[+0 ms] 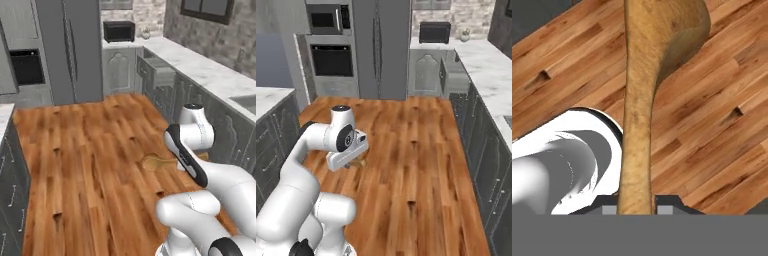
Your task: Organize the utensils by type. Pick up the wooden spoons from the counter and place them in the open cabinet. Then pick up the metallic utensils from the counter and place them in the open drawer.
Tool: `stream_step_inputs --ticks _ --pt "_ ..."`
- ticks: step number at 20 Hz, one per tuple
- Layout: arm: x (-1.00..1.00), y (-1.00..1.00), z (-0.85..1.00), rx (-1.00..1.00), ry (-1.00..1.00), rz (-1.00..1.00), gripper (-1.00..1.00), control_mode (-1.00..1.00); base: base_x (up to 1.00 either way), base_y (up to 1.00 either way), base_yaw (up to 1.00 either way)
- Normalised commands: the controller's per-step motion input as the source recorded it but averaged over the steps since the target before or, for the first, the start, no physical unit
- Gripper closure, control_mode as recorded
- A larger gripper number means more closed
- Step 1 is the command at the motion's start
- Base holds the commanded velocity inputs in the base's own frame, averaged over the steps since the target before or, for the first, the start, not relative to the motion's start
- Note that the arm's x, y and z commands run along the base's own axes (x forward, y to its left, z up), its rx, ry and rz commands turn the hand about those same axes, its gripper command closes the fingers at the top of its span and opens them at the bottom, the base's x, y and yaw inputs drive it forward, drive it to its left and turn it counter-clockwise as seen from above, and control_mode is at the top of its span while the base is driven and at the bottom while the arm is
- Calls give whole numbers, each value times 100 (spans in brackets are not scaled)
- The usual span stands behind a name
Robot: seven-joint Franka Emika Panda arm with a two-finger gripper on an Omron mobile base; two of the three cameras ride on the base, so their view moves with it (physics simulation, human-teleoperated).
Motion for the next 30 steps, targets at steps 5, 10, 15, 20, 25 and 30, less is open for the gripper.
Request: stream_step_inputs --ticks 5,10,15,20,25,30 --pt "0 0 0 0 0 0 100 100 92 -5 61" --pt "0 0 0 0 0 0 100 100 77 -2 72" --pt "0 0 0 0 0 0 100 100 76 -2 72" --pt "0 0 0 0 0 0 100 100 77 -11 69" --pt "0 0 0 0 0 0 100 100 81 -17 58" --pt "0 0 0 0 0 0 100 100 68 -23 60"
